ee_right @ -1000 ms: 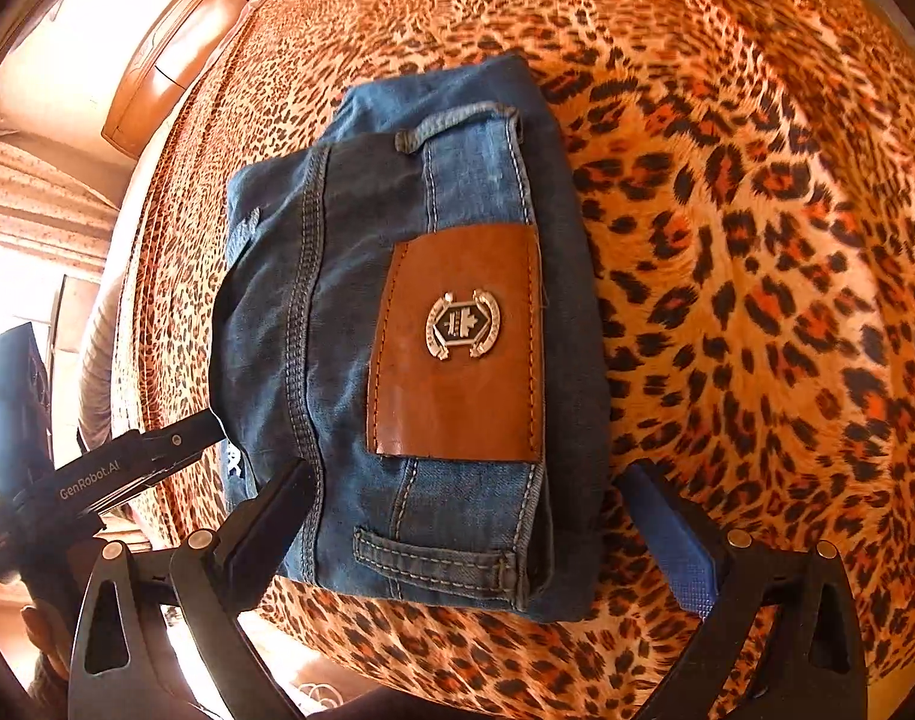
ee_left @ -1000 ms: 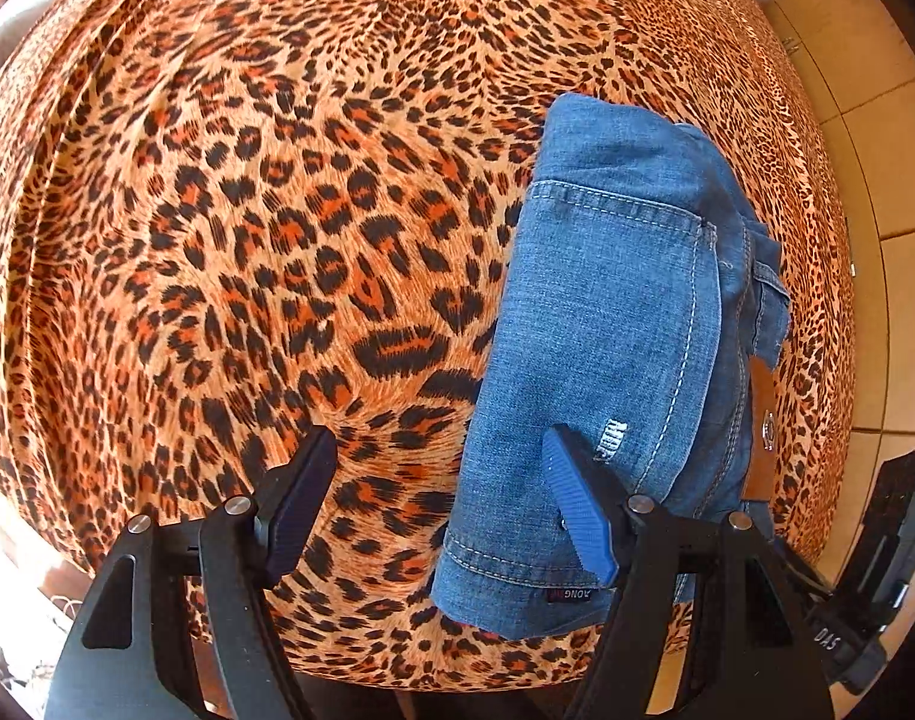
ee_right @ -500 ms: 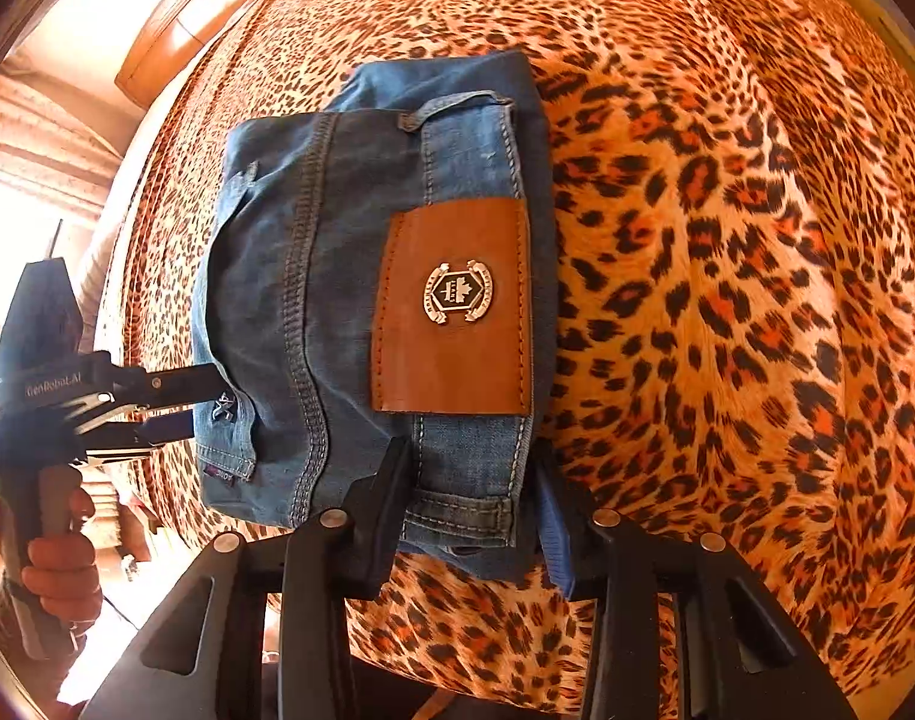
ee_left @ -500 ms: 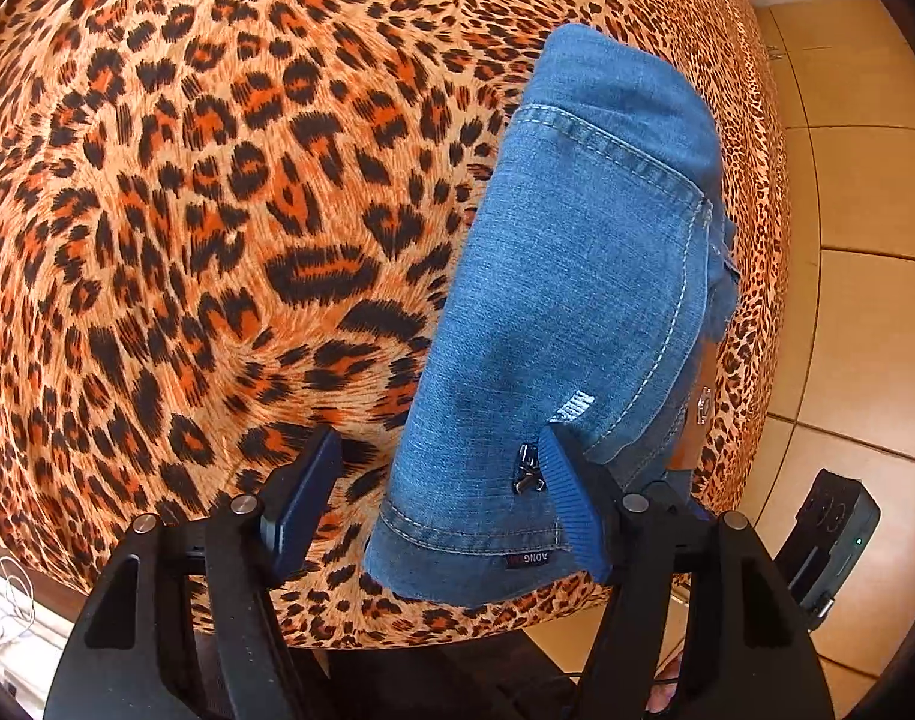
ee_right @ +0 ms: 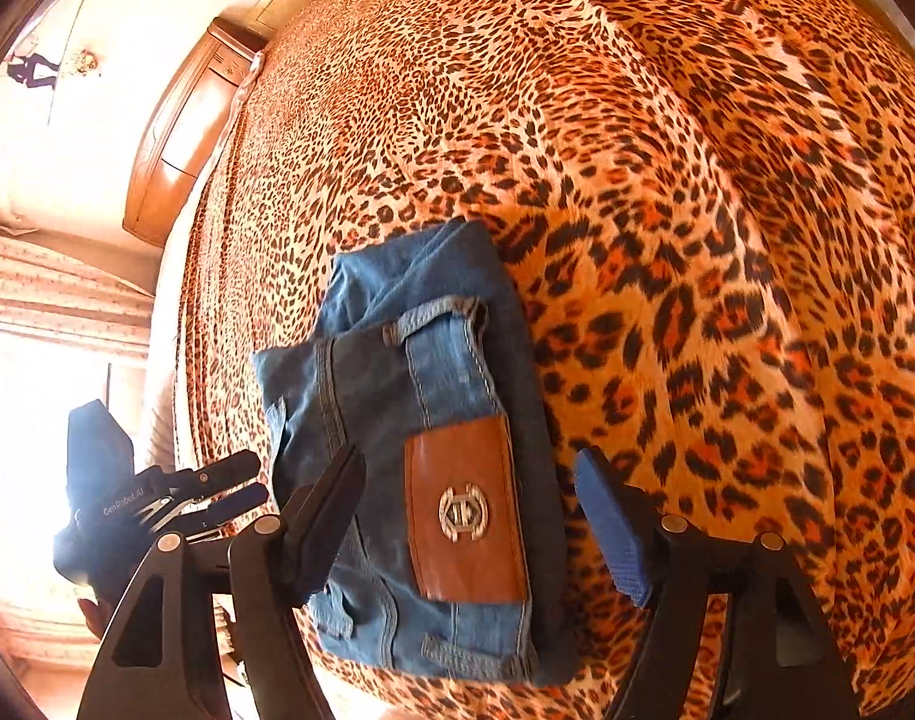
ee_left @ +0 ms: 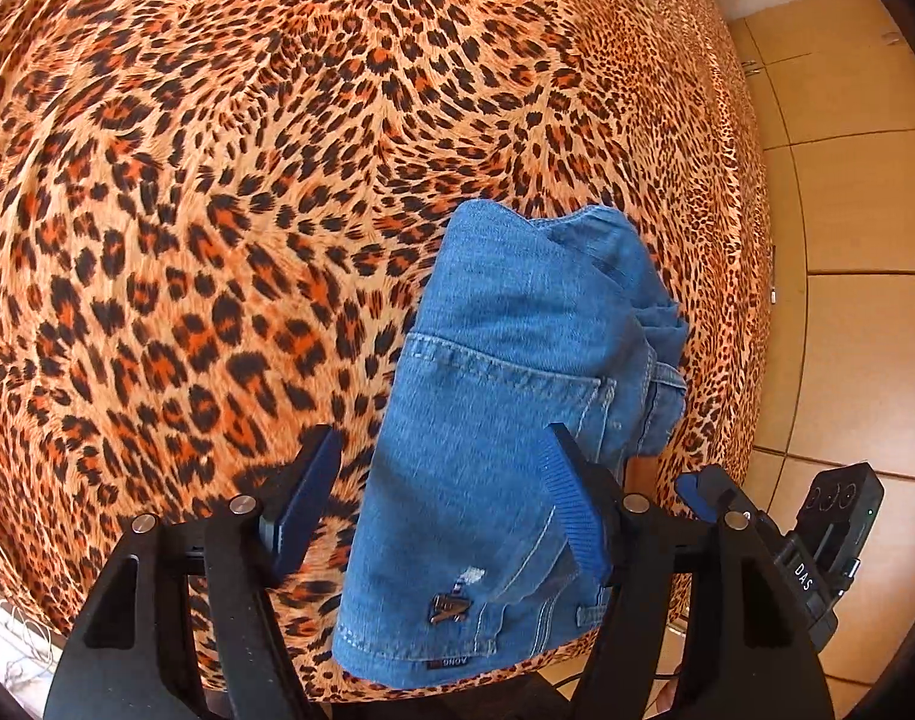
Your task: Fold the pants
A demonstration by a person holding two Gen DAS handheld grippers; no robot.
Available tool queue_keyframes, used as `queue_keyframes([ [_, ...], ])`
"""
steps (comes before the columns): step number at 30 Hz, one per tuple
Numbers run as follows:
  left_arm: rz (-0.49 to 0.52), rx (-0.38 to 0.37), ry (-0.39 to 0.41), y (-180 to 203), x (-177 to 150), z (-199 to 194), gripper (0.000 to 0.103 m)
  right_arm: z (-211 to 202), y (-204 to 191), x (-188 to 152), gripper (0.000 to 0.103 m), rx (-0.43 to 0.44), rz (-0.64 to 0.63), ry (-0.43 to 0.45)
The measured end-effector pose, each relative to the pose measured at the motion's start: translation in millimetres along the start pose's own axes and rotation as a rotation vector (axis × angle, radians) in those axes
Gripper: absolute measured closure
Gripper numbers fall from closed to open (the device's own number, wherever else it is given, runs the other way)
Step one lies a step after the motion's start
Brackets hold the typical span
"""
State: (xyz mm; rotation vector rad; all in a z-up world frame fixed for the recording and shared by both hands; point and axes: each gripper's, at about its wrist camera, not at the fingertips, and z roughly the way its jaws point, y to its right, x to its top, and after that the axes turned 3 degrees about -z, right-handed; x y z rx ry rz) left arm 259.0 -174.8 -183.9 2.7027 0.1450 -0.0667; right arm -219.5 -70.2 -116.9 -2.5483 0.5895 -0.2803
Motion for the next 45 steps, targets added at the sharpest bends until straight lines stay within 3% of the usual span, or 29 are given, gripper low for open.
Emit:
queue_keyframes([
  [4,-0.004,0.051,0.007,11,11,13,0.035,26,-10,27,0.029,-0.033,-0.032,0.002],
  [6,0.053,0.142,0.026,25,14,21,0.035,41,-21,33,0.057,-0.088,-0.108,-0.021],
  [7,0.094,0.198,0.037,30,12,26,0.035,46,-27,34,0.088,-0.14,-0.154,-0.028],
  [10,0.14,0.264,0.044,35,11,30,0.035,60,-30,35,0.089,-0.224,-0.206,-0.051],
  [12,0.135,0.224,0.031,33,9,22,0.037,57,-30,35,0.086,-0.2,-0.198,-0.043],
  [15,0.141,0.151,0.035,13,0,-2,0.037,38,-15,28,0.071,-0.112,-0.144,-0.044],
  [17,0.119,0.133,0.032,-8,-8,-10,0.037,26,-2,19,0.043,-0.054,-0.095,-0.05],
  [18,0.095,0.11,0.014,-19,-12,-10,0.037,23,3,14,0.04,-0.037,-0.084,-0.048],
  [21,0.004,0.004,-0.073,-44,-24,4,0.034,26,15,-2,0.039,0.038,-0.043,-0.061],
  [24,-0.074,-0.052,-0.086,-53,-33,9,0.022,41,22,-16,0.038,0.094,-0.002,-0.096],
  [27,-0.028,-0.075,-0.113,-34,-40,14,0.02,39,17,-23,0.037,0.172,0.01,-0.073],
  [30,0.029,-0.049,-0.123,-11,-43,24,0.02,47,11,-28,0.039,0.125,-0.027,-0.085],
  [31,0.06,-0.02,-0.102,-4,-42,24,0.023,50,9,-27,0.04,0.121,-0.031,-0.081],
  [32,0.107,0.026,-0.068,3,-44,23,0.037,49,6,-28,0.042,0.111,-0.03,-0.081],
  [35,0.232,0.118,-0.025,22,-50,23,0.057,46,-15,-36,0.055,-0.005,-0.161,-0.096],
  [37,0.325,0.166,0.013,33,-59,21,0.059,41,-28,-40,0.058,-0.063,-0.253,-0.089],
  [39,0.342,0.176,0.018,36,-59,23,0.059,47,-29,-40,0.057,-0.106,-0.272,-0.12],
  [42,0.251,0.088,-0.035,22,-42,20,0.059,45,-30,-30,0.052,-0.071,-0.215,-0.105],
  [44,0.189,0.052,-0.085,11,-29,22,0.054,42,-21,-19,0.037,0.006,-0.125,-0.083],
  [45,0.175,0.045,-0.104,7,-26,23,0.052,42,-14,-14,0.036,0.014,-0.08,-0.063],
])
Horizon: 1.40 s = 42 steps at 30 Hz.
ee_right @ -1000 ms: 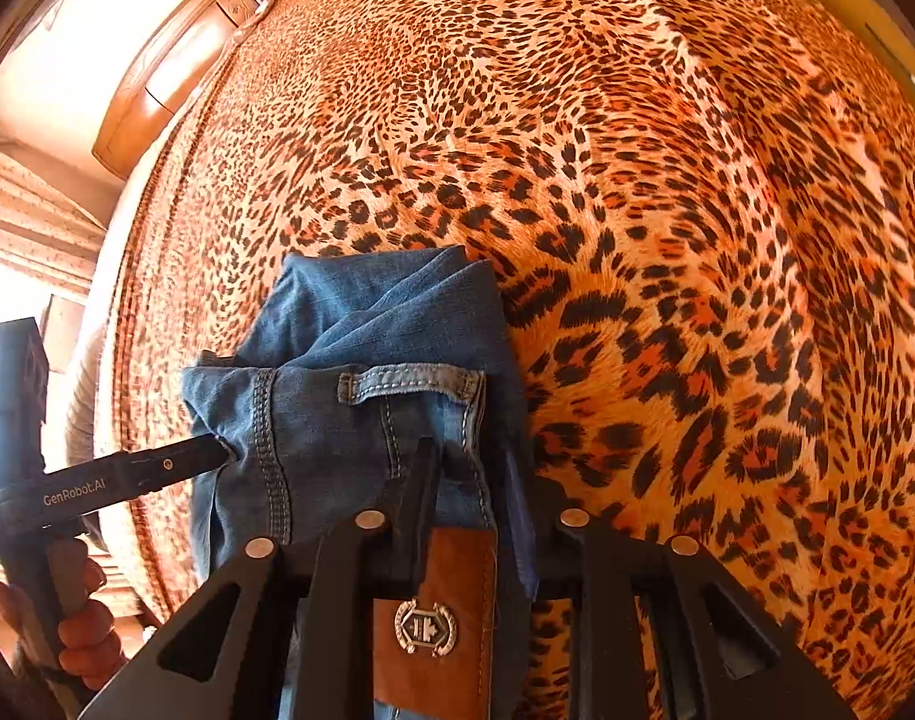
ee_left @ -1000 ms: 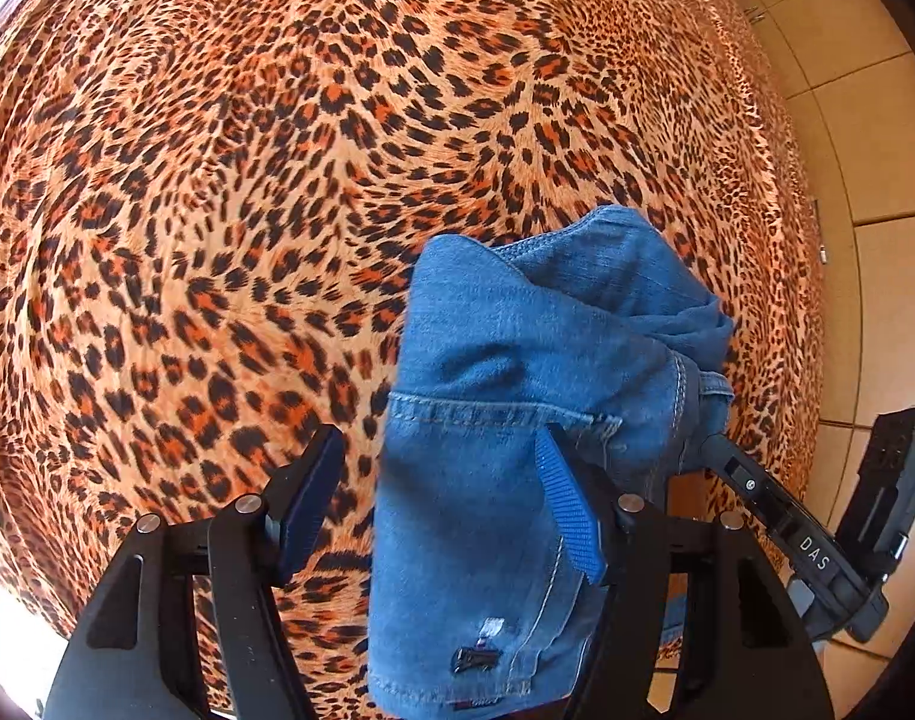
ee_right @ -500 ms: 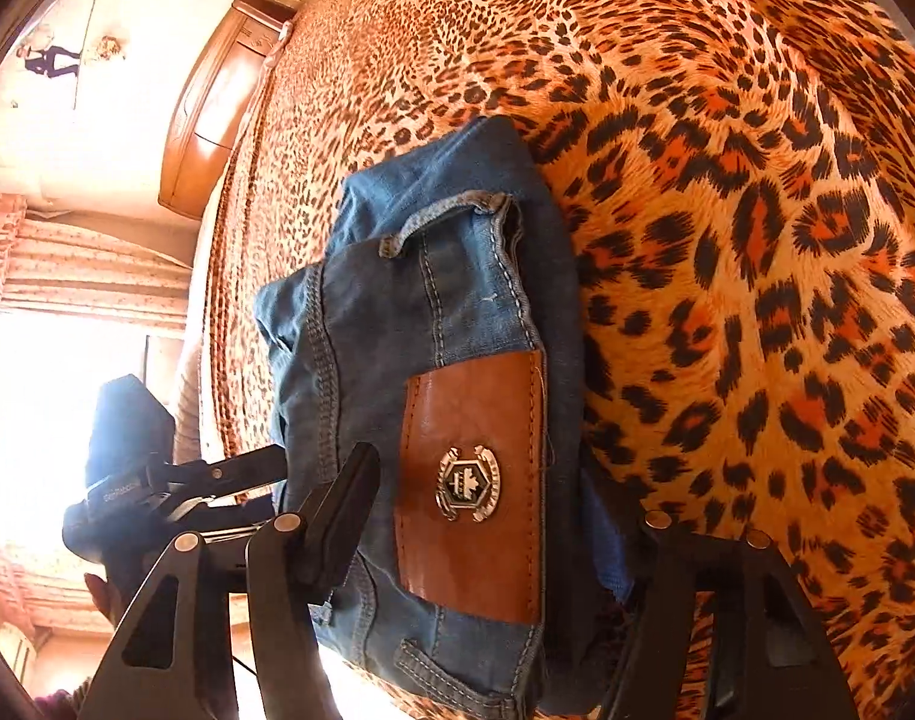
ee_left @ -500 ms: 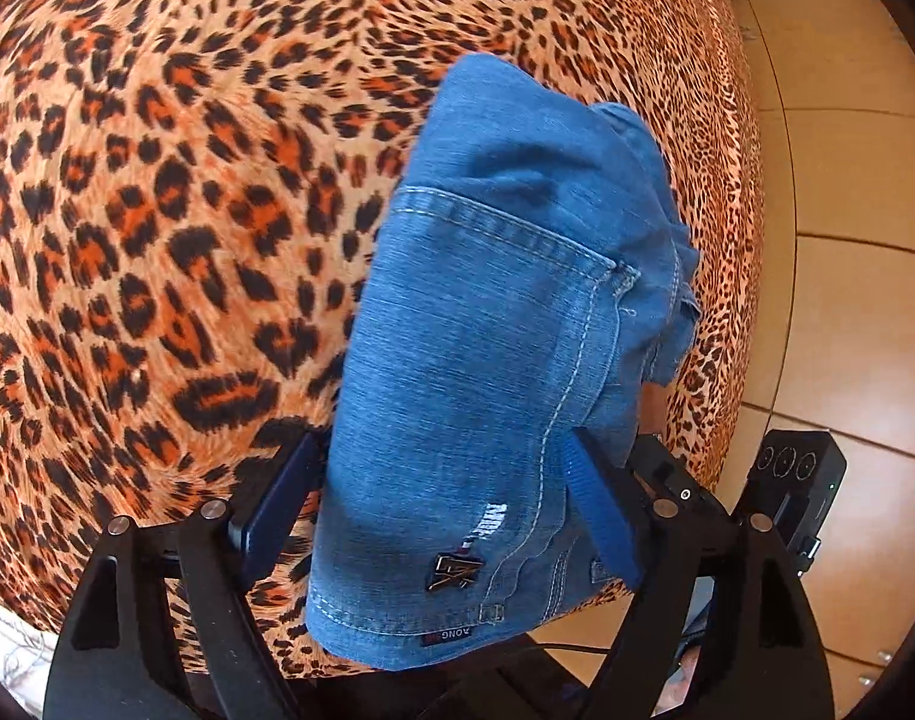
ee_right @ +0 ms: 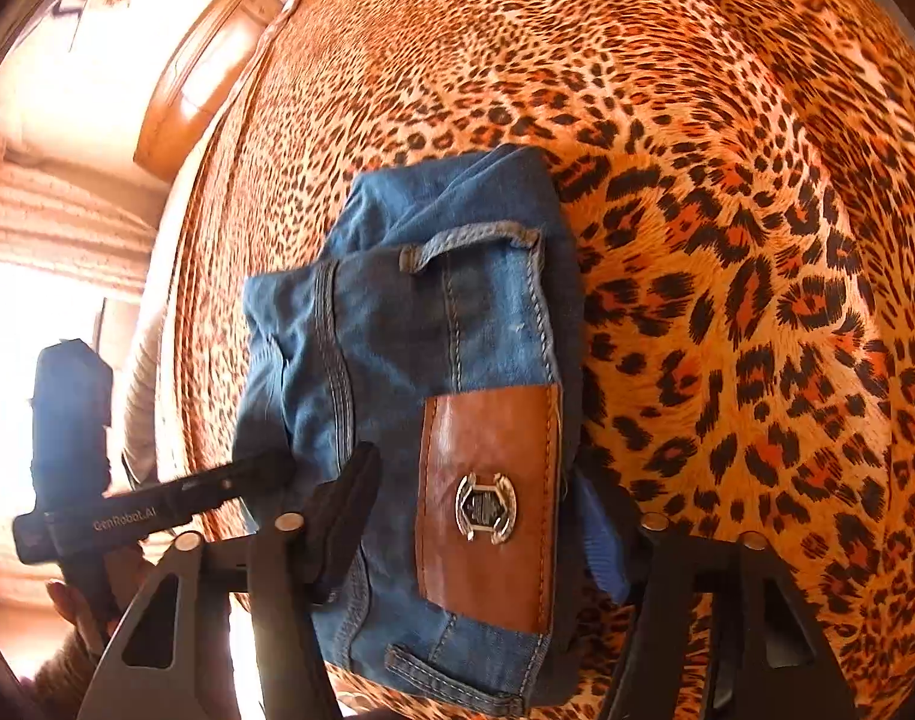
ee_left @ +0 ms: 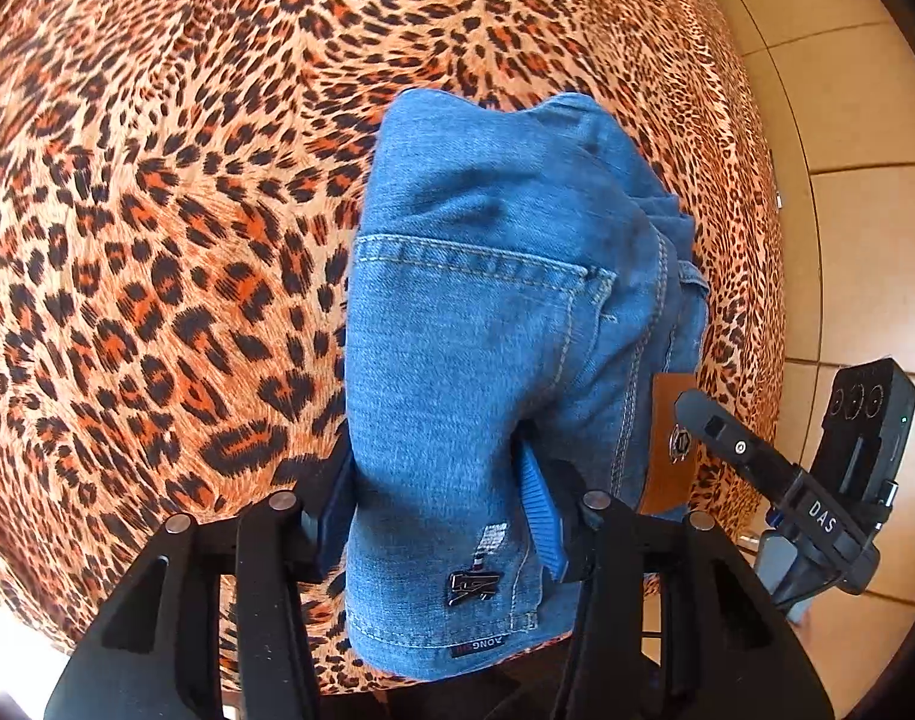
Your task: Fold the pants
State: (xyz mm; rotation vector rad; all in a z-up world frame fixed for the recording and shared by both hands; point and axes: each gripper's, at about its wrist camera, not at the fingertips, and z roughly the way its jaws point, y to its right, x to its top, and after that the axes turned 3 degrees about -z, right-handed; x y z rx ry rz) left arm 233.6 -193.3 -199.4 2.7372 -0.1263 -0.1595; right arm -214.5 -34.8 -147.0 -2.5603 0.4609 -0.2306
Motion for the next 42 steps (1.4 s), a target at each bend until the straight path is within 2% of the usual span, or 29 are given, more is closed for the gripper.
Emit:
queue_keyframes([
  [2,-0.028,-0.02,-0.017,-4,4,1,0.048,4,11,9,0.036,0.005,0.058,0.024],
  [5,-0.043,-0.013,-0.007,-2,7,8,0.035,17,22,11,0.034,0.088,0.138,-0.011],
  [9,-0.073,-0.028,0.008,-4,3,7,0.031,21,17,-1,0.028,0.112,0.074,0.038],
  [10,-0.063,-0.017,0.011,0,4,7,0.034,20,17,-4,0.028,0.112,0.062,0.046],
  [11,-0.048,-0.019,0.018,4,4,6,0.047,20,13,-4,0.034,0.086,0.042,0.042],
  [12,-0.041,-0.003,0.025,9,5,5,0.049,21,6,-3,0.038,0.03,0.006,0.03],
  [13,-0.035,0.003,0.037,13,5,4,0.056,21,-2,-5,0.046,-0.03,-0.039,0.022],
  [15,-0.013,0.009,0.058,16,2,-1,0.065,16,-23,-13,0.053,-0.078,-0.122,0.026],
  [20,-0.038,-0.029,0.073,6,4,-14,0.069,15,-52,-13,0.056,-0.145,-0.228,0.04],
  [24,-0.064,-0.048,0.127,-7,15,-42,0.07,18,-80,9,0.056,-0.1,-0.232,0.066],
  [27,-0.06,-0.043,0.221,-15,31,-77,0.07,17,-109,28,0.056,-0.066,-0.264,0.1],
  [28,-0.05,-0.034,0.255,-17,38,-88,0.069,16,-121,34,0.055,-0.055,-0.28,0.118],
  [30,-0.021,0.045,0.295,-21,56,-101,0.055,16,-141,50,0.053,-0.046,-0.304,0.142],
  [31,-0.007,0.097,0.302,-27,67,-103,0.046,24,-147,59,0.042,-0.068,-0.299,0.13],
  [32,-0.009,0.149,0.295,-36,75,-102,0.045,36,-149,67,0.031,-0.123,-0.287,0.11],
  [33,-0.042,0.178,0.268,-49,80,-101,0.045,49,-148,74,0.03,-0.193,-0.281,0.091],
  [36,-0.14,0.052,0.266,-93,71,-113,0.045,63,-137,79,0.03,-0.294,-0.224,0.054],
  [38,-0.179,0.05,0.3,-111,64,-117,0.045,57,-131,74,0.029,-0.271,-0.202,0.079],
  [42,-0.206,0.064,0.234,-116,63,-95,0.045,43,-128,65,0.028,-0.323,-0.21,0.098],
])
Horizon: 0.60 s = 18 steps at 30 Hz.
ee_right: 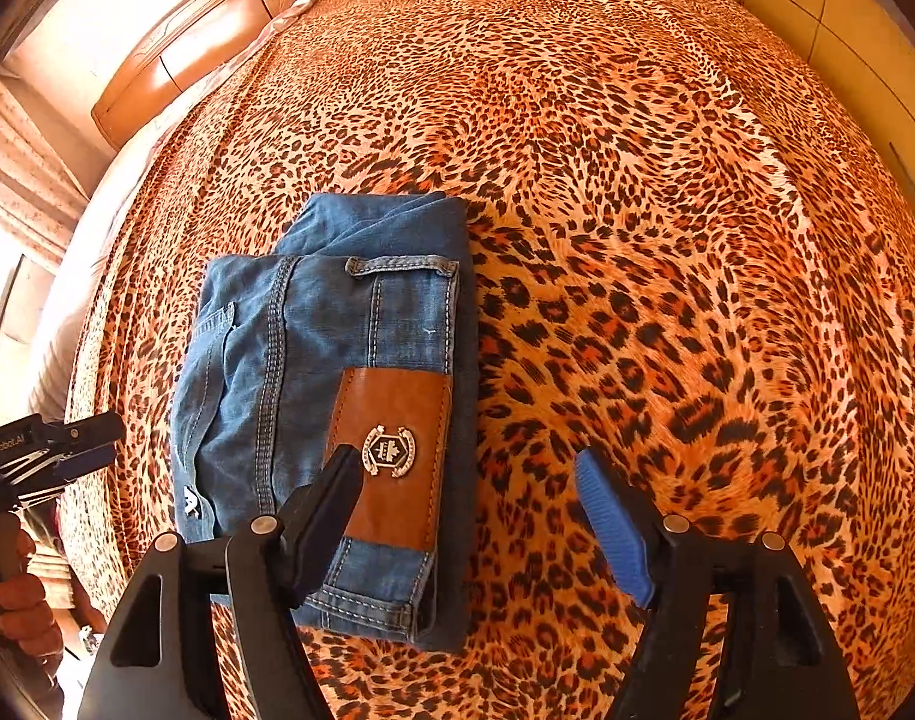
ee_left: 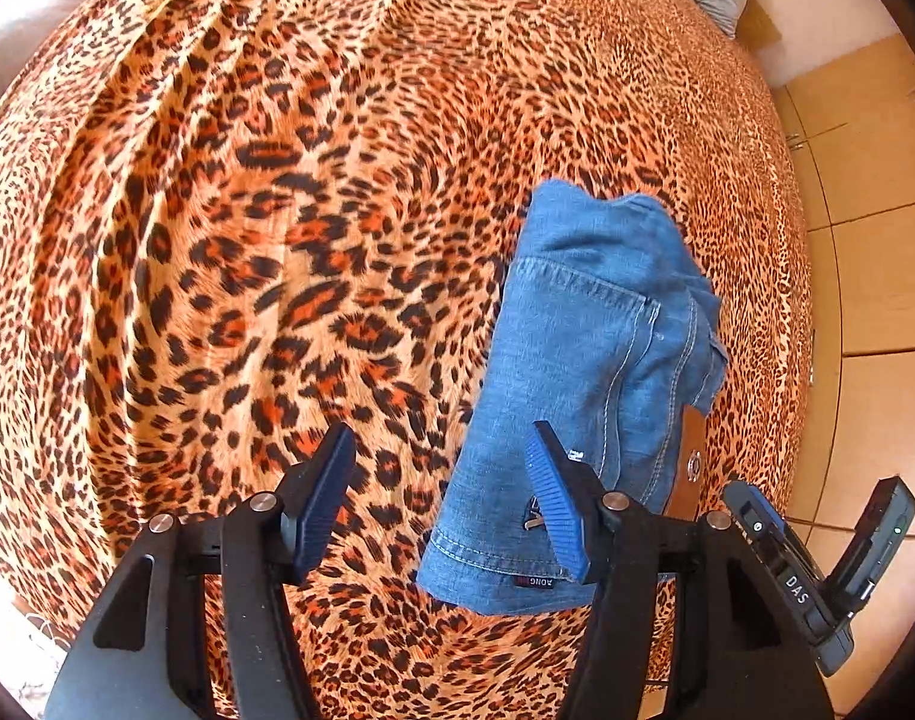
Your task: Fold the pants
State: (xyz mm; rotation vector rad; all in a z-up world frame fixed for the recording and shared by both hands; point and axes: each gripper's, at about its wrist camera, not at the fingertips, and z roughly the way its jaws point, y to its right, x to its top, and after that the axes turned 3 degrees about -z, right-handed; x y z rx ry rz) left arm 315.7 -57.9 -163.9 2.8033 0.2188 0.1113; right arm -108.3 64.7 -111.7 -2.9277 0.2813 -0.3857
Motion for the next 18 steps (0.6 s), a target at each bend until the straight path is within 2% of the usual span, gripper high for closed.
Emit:
queue_keyframes([
  [2,0.032,0.012,-0.005,15,-8,13,0.045,-8,-3,-4,0.024,0.003,0.006,-0.001],
  [5,0.141,0.129,-0.055,44,-27,41,0.045,-14,-8,-8,0.021,0.016,0.006,-0.008],
  [7,0.187,0.153,-0.039,52,-41,46,0.045,-16,-12,-14,0.016,-0.003,-0.024,-0.02],
  [9,0.205,0.143,-0.01,52,-49,37,0.045,-18,-14,-23,0.015,-0.037,-0.064,-0.038],
  [12,0.186,0.081,-0.004,42,-61,20,0.045,-32,-8,-38,0.015,-0.067,-0.078,-0.02],
  [15,0.225,0.095,0.088,36,-80,-7,0.045,-64,-4,-48,0.015,-0.096,-0.07,0.075],
  [18,0.254,0.113,0.172,31,-97,-26,0.045,-113,-23,-62,0.015,-0.275,-0.158,0.28],
])
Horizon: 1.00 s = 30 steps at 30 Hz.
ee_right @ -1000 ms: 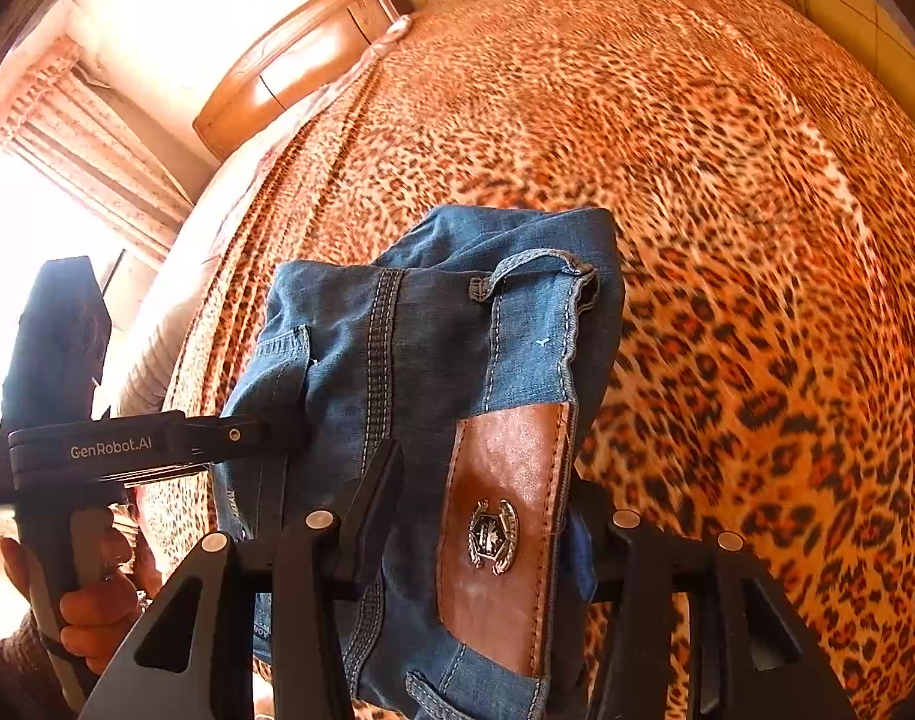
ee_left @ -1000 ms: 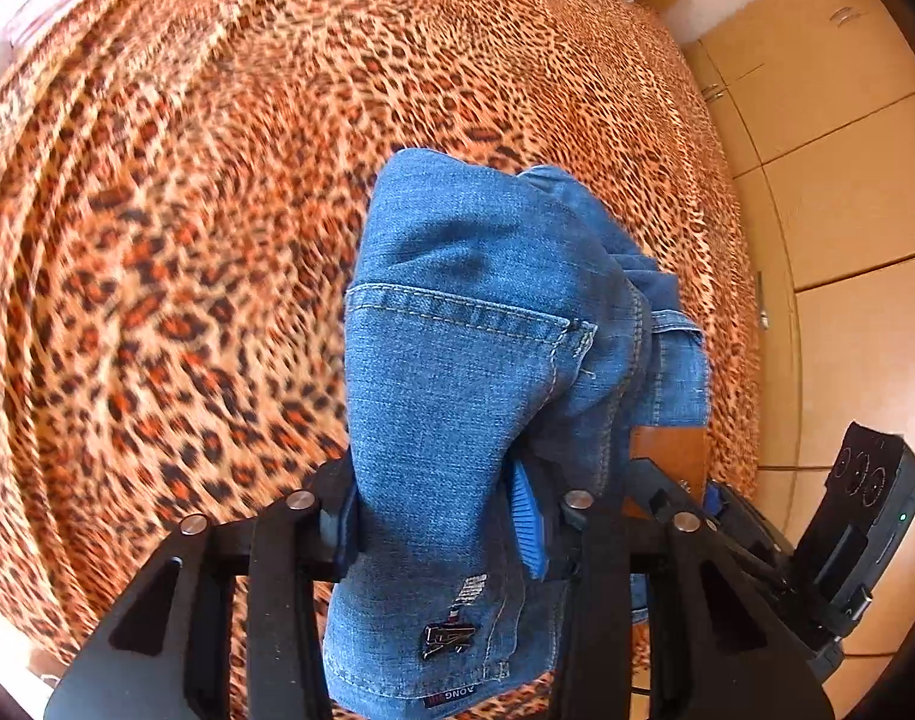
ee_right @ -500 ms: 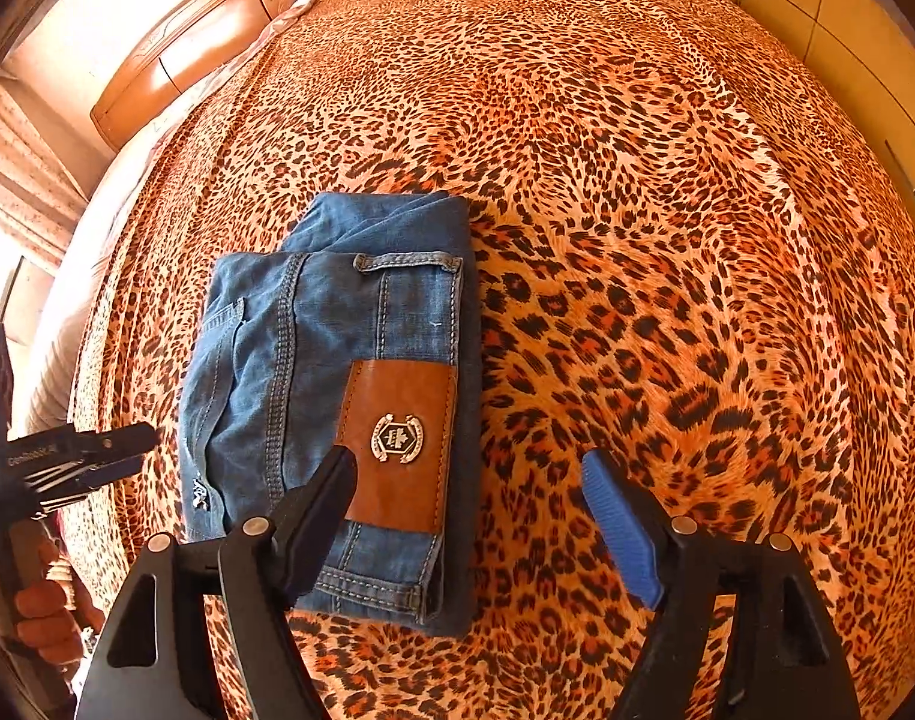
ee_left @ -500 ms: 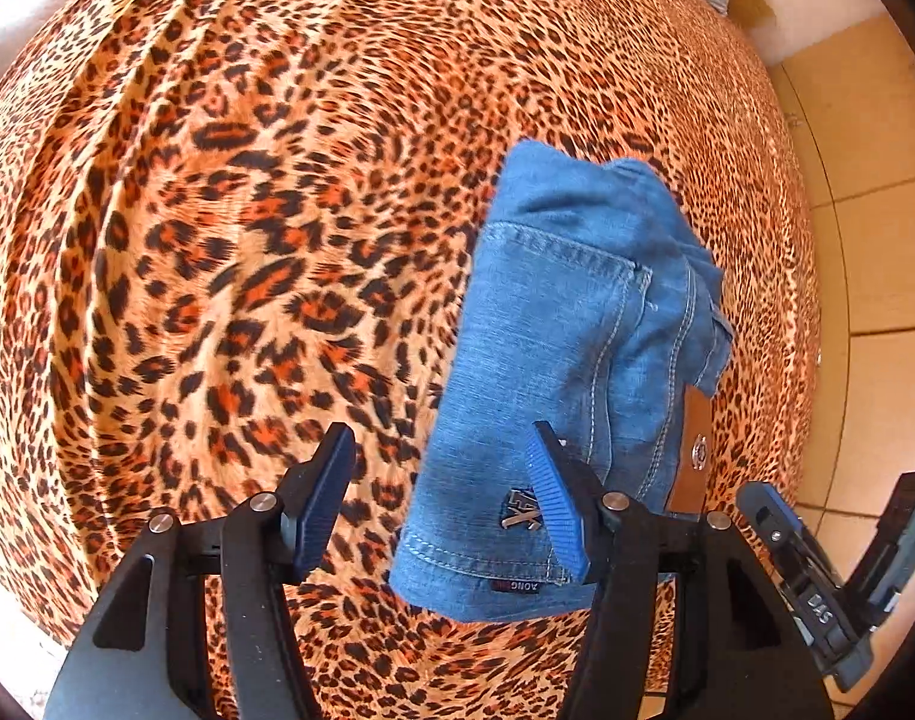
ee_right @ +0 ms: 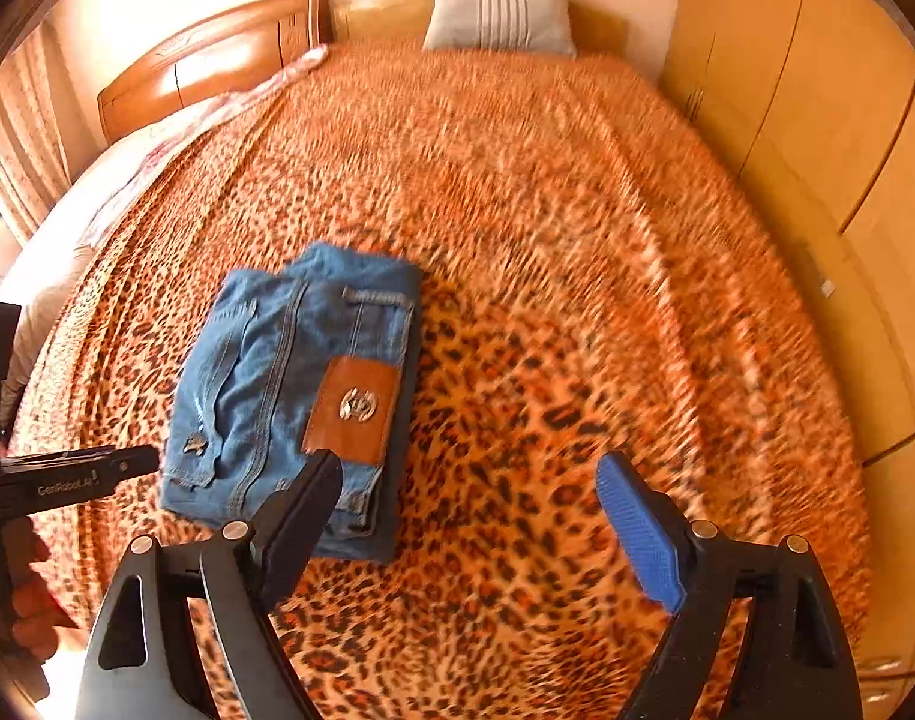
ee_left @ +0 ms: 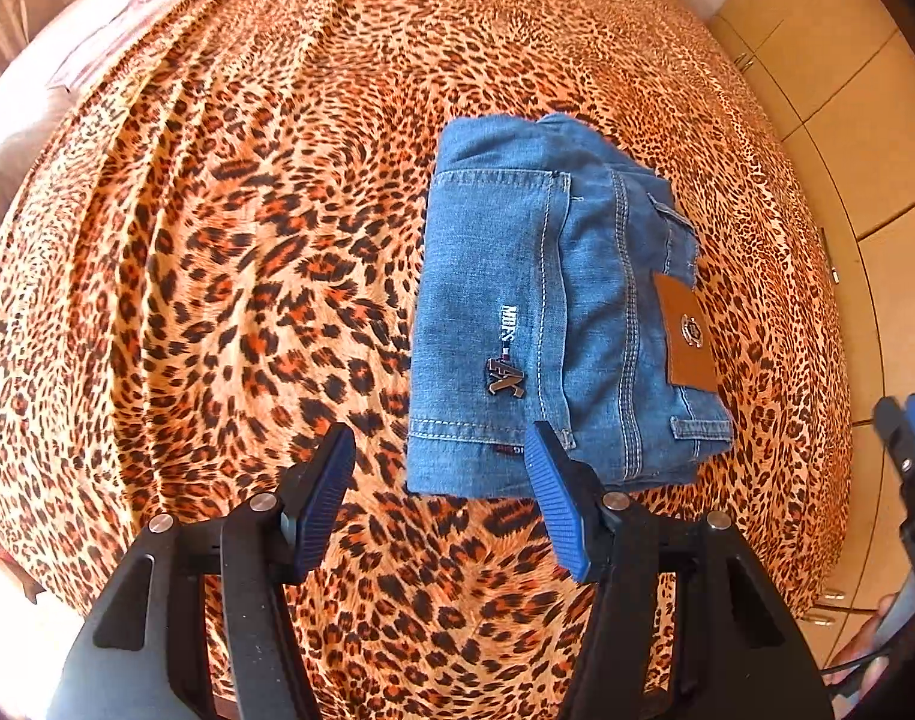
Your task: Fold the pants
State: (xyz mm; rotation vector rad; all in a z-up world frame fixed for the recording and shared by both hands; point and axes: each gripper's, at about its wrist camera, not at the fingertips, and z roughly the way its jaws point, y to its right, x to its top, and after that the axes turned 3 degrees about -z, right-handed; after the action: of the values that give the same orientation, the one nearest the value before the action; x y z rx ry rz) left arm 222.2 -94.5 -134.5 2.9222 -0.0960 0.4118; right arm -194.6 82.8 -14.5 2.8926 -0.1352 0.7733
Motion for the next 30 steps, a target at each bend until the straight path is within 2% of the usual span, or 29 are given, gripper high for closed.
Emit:
queue_keyframes([
  [2,0.002,0.014,0.043,0,-4,-7,0.045,-28,-11,1,0.0,-0.153,-0.069,0.094],
  [3,0.0,0.018,0.057,0,-4,-10,0.045,-37,-14,2,0.0,-0.217,-0.08,0.112],
  [4,-0.002,0.017,0.068,-1,-4,-11,0.045,-41,-16,4,0.0,-0.241,-0.079,0.11],
  [13,-0.035,-0.027,0.169,-7,-8,-33,0.045,-68,-24,-3,0.0,-0.087,0.052,0.106],
  [16,-0.027,-0.004,0.2,-4,-18,-35,0.045,-69,-30,-10,0.0,-0.061,0.046,0.089],
  [22,0.007,0.091,0.224,6,-43,-42,0.045,-69,-38,-22,0.0,-0.028,0.03,0.061],
  [27,0.042,0.116,0.204,22,-66,-48,0.045,-75,-34,-43,0.0,0.012,0.035,0.047],
  [30,0.062,0.154,0.24,32,-82,-56,0.045,-85,-28,-61,0.0,0.018,0.041,0.063],
])
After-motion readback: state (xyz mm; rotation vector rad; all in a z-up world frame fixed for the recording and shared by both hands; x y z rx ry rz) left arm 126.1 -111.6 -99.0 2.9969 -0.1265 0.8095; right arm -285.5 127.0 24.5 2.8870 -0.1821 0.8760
